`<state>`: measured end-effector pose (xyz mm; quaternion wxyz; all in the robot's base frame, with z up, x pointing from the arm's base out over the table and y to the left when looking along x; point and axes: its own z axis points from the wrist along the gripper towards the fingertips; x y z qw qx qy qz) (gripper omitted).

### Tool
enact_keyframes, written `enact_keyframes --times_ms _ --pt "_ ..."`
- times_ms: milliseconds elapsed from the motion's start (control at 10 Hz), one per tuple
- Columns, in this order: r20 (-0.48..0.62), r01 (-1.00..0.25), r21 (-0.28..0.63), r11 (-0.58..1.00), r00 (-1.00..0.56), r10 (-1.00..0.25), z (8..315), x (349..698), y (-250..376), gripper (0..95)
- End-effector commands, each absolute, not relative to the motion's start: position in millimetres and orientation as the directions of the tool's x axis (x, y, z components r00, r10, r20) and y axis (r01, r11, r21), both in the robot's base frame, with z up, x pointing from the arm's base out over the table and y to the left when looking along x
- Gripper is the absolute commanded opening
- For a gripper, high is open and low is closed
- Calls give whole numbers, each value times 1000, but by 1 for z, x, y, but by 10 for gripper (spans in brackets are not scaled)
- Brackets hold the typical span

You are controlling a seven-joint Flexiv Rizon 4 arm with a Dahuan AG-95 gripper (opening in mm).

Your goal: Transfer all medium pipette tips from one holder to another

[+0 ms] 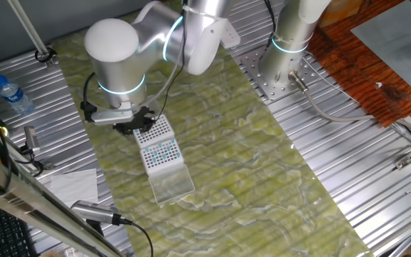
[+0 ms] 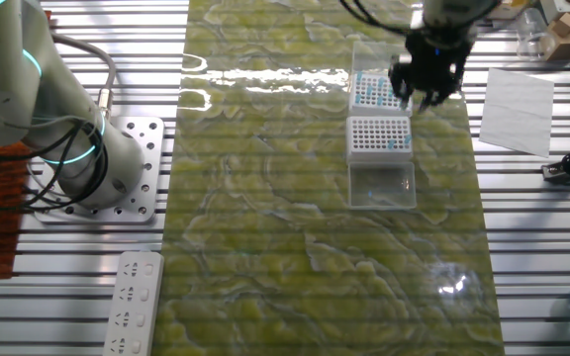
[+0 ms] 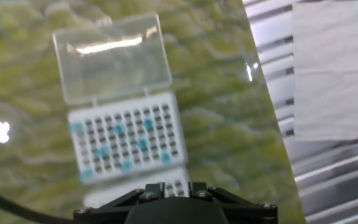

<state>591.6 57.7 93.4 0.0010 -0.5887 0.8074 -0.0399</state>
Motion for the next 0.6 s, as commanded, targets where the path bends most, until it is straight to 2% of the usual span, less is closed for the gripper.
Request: enact_keyframes --times_ms 100,600 --pt "45 -944 -67 323 -326 -944 88 591 52 190" --pt "44 -951 -73 301 -305 -951 80 588 39 190"
